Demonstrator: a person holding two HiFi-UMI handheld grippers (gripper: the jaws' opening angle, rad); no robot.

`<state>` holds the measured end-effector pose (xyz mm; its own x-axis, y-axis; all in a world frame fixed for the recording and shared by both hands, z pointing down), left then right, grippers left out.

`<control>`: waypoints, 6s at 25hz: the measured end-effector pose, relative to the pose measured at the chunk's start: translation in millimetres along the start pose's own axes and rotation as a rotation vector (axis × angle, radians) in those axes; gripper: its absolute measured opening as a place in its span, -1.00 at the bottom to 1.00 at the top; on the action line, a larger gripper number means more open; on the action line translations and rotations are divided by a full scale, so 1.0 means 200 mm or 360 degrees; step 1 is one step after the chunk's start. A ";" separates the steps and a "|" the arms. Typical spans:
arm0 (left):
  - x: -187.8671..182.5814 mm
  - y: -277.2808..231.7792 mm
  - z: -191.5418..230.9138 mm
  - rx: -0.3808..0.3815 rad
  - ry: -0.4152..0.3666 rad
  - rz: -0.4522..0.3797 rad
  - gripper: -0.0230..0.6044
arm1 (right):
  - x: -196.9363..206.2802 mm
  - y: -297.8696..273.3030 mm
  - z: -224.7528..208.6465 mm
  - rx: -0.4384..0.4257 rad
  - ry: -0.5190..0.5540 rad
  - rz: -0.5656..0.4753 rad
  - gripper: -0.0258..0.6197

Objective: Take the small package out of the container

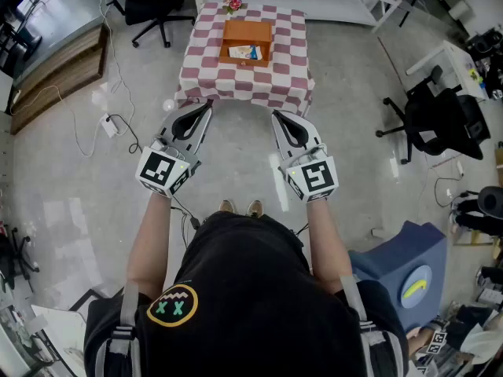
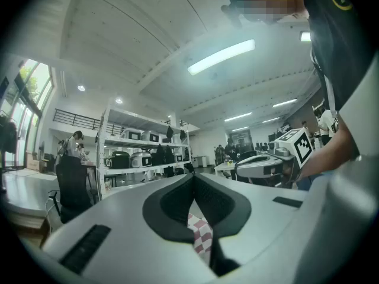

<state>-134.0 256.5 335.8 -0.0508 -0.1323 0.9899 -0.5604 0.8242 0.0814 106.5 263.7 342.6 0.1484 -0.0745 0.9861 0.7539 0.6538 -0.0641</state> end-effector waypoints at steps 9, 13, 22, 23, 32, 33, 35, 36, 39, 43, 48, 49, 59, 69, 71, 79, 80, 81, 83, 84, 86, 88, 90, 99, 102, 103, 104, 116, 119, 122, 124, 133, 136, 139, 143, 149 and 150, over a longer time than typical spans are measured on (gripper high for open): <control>0.00 -0.01 -0.02 0.0003 -0.0008 -0.0002 -0.87 | 0.01 0.01 -0.01 0.0007 0.0005 0.0001 -0.86; 0.00 -0.02 -0.02 0.0001 -0.0007 -0.0005 -0.87 | 0.01 0.01 -0.02 0.0010 0.0005 0.0006 -0.87; 0.00 -0.03 -0.01 0.0004 -0.0005 0.0005 -0.87 | 0.02 0.00 -0.04 -0.0008 -0.0011 -0.0006 -0.86; 0.00 -0.04 -0.01 0.0005 -0.0006 0.0007 -0.87 | 0.02 0.00 -0.03 -0.0013 -0.0004 -0.0004 -0.86; 0.01 -0.06 -0.01 0.0015 -0.0005 0.0014 -0.87 | 0.02 -0.02 -0.04 -0.0020 0.0005 0.0009 -0.86; 0.01 -0.06 -0.01 0.0015 -0.0005 0.0013 -0.87 | 0.03 -0.02 -0.04 -0.0011 0.0001 0.0005 -0.86; 0.01 -0.06 0.00 0.0017 -0.0005 0.0011 -0.87 | 0.03 -0.02 -0.05 0.0008 -0.0006 -0.0004 -0.86; 0.01 -0.06 0.00 0.0017 -0.0005 0.0011 -0.87 | 0.03 -0.02 -0.06 0.0015 -0.0008 -0.0008 -0.86; 0.01 -0.07 0.01 0.0020 -0.0005 0.0013 -0.87 | 0.03 -0.02 -0.07 0.0017 -0.0017 -0.0013 -0.76; 0.01 -0.08 0.01 0.0021 -0.0006 0.0012 -0.87 | 0.03 -0.03 -0.07 0.0010 -0.0021 -0.0010 -0.71; 0.02 -0.08 0.02 0.0019 -0.0001 0.0014 -0.87 | 0.03 -0.03 -0.07 -0.0010 -0.0024 -0.0013 -0.56; 0.02 -0.08 0.02 0.0019 0.0000 0.0015 -0.87 | 0.03 -0.04 -0.07 -0.0018 -0.0019 -0.0015 -0.54; 0.04 -0.08 0.03 0.0026 -0.0003 0.0021 -0.87 | 0.04 -0.05 -0.06 -0.0035 -0.0026 -0.0020 -0.03; 0.04 -0.10 0.05 0.0030 0.0003 0.0023 -0.87 | 0.09 -0.09 -0.08 -0.0060 -0.0095 0.0042 0.92; 0.05 -0.10 0.05 0.0030 0.0005 0.0024 -0.87 | 0.10 -0.10 -0.07 -0.0057 -0.0087 0.0056 0.92; 0.04 -0.12 0.05 0.0029 -0.0001 0.0033 -0.87 | 0.11 -0.10 -0.09 -0.0053 -0.0086 0.0066 0.92; 0.04 -0.12 0.04 0.0025 -0.0003 0.0034 -0.87 | 0.12 -0.10 -0.10 -0.0057 -0.0087 0.0065 0.92; 0.04 -0.13 0.03 0.0021 -0.0006 0.0034 -0.87 | 0.12 -0.09 -0.10 -0.0062 -0.0088 0.0063 0.92; 0.03 -0.14 0.01 0.0012 -0.0013 0.0034 -0.87 | 0.12 -0.08 -0.12 -0.0073 -0.0090 0.0056 0.92; 0.02 -0.15 0.00 0.0006 -0.0016 0.0033 -0.87 | 0.12 -0.07 -0.13 -0.0079 -0.0090 0.0052 0.92; 0.02 -0.17 -0.03 -0.0004 -0.0024 0.0035 -0.87 | 0.13 -0.04 -0.16 -0.0089 -0.0085 0.0048 0.92; 0.01 -0.18 -0.08 -0.0013 -0.0030 0.0040 -0.87 | 0.13 -0.01 -0.18 -0.0100 -0.0078 0.0044 0.92; 0.01 -0.19 -0.13 -0.0022 -0.0037 0.0045 -0.87 | 0.14 0.02 -0.20 -0.0112 -0.0073 0.0038 0.92; 0.03 -0.28 -0.24 -0.0023 -0.0043 0.0066 -0.87 | 0.21 0.10 -0.31 -0.0126 -0.0094 0.0037 0.92; 0.05 -0.34 -0.22 -0.0019 -0.0044 0.0067 -0.87 | 0.24 0.06 -0.36 -0.0123 -0.0103 0.0043 0.92; 0.06 -0.36 -0.20 -0.0017 -0.0044 0.0067 -0.87 | 0.26 0.04 -0.38 -0.0123 -0.0105 0.0048 0.92; 0.08 -0.39 -0.18 -0.0015 -0.0043 0.0066 -0.87 | 0.27 0.01 -0.40 -0.0124 -0.0106 0.0053 0.92; 0.30 -0.88 0.27 0.0013 0.0035 0.0087 -0.87 | 0.42 -0.50 -0.79 -0.0105 -0.0153 0.0135 0.92; 0.35 -1.02 0.41 0.0038 0.0067 0.0095 -0.87 | 0.44 -0.65 -0.92 -0.0083 -0.0167 0.0168 0.92; 0.39 -1.15 0.55 0.0054 0.0080 0.0099 -0.87 | 0.46 -0.80 -1.03 -0.0057 -0.0186 0.0207 0.92; 0.42 -1.22 0.64 0.0066 0.0094 0.0108 -0.87 | 0.47 -0.90 -1.10 -0.0043 -0.0198 0.0227 0.92; 0.54 -1.50 1.00 0.0128 0.0154 0.0140 -0.87 | 0.54 -1.31 -1.37 0.0013 -0.0247 0.0330 0.92; 0.58 -1.56 1.10 0.0146 0.0169 0.0148 -0.87 | 0.60 -1.43 -1.43 0.0037 -0.0283 0.0381 0.92; 0.62 -1.60 1.15 0.0155 0.0182 0.0166 -0.87 | 0.67 -1.52 -1.49 0.0052 -0.0325 0.0435 0.92; 0.66 -1.64 1.18 0.0166 0.0208 0.0186 -0.87 | 0.77 -1.61 -1.55 0.0051 -0.0379 0.0503 0.92; 0.67 -1.70 1.18 0.0138 0.0207 0.0198 -0.87 | 0.97 -1.70 -1.65 0.0024 -0.0548 0.0596 0.92; 0.67 -1.71 1.17 0.0134 0.0199 0.0202 -0.87 | 1.01 -1.72 -1.67 0.0016 -0.0589 0.0613 0.92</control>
<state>-142.8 -172.3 413.1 -0.0253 0.0435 0.9987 -0.6233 0.7804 -0.0498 91.7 -227.7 513.2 0.1759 0.4417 0.8797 0.6829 0.5889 -0.4323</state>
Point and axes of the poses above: the fingertips, and each gripper's own axes: y backward along the fingers, z to its left, x out of its underside, the point moved 8 cm from there along y, backward along the fingers, and after that the axes turned 10 degrees about -x, right-handed, at the moved point
